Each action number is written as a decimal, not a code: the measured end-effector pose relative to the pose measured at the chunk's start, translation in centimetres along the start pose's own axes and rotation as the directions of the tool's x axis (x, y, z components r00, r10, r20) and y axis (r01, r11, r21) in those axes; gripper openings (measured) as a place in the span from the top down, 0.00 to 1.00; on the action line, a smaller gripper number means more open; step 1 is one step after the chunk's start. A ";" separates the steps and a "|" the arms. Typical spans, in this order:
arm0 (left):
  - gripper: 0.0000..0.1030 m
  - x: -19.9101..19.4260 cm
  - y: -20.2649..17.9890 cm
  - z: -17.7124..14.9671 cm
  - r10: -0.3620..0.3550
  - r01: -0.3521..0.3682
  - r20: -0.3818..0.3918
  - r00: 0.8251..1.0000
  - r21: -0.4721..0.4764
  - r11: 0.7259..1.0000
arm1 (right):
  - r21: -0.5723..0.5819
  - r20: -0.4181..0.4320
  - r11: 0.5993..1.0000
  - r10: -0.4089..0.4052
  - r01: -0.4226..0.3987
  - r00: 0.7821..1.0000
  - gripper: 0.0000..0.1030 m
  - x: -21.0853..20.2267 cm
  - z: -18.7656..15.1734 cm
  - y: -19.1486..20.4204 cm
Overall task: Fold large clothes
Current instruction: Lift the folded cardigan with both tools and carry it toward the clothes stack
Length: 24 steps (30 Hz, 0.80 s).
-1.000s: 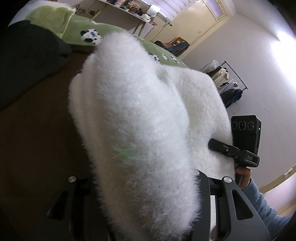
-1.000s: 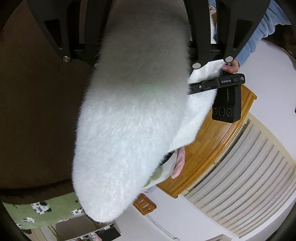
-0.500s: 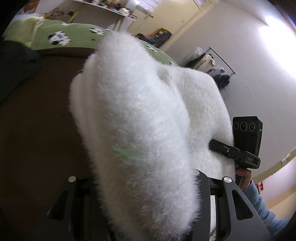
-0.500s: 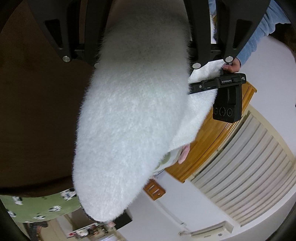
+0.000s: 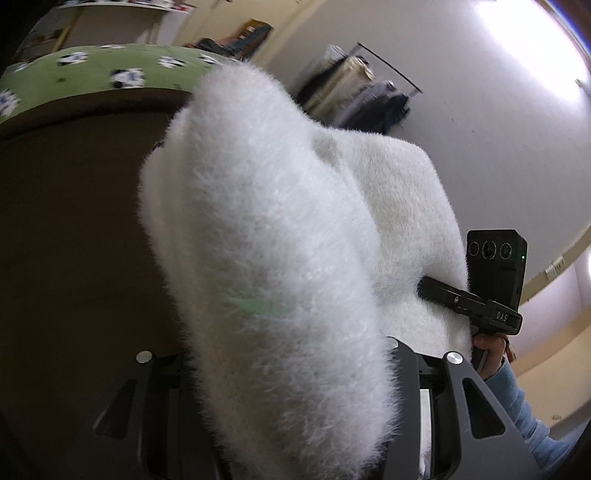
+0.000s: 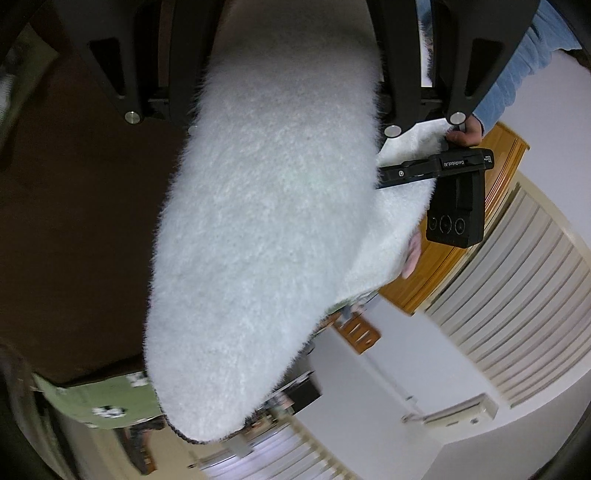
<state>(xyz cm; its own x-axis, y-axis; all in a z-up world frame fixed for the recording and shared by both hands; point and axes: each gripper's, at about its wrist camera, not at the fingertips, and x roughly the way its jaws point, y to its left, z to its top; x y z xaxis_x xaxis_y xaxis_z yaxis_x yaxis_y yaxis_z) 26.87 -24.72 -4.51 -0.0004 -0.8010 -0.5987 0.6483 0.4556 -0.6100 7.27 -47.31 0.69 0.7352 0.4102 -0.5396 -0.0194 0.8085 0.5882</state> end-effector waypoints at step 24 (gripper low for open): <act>0.57 23.4 -20.1 6.7 -0.189 0.237 -0.238 0.953 0.194 0.952 | 0.213 0.178 0.944 -0.291 0.252 0.940 0.51 -24.6 -2.1 -15.9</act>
<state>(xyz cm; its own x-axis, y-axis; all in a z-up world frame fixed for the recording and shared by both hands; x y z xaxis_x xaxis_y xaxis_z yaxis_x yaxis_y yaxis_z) 18.92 -55.23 -2.82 -0.3042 -0.7565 -0.5789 0.7646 0.1686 -0.6221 -11.91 -69.35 3.34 0.8175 0.0747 -0.5710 0.3115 0.7766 0.5475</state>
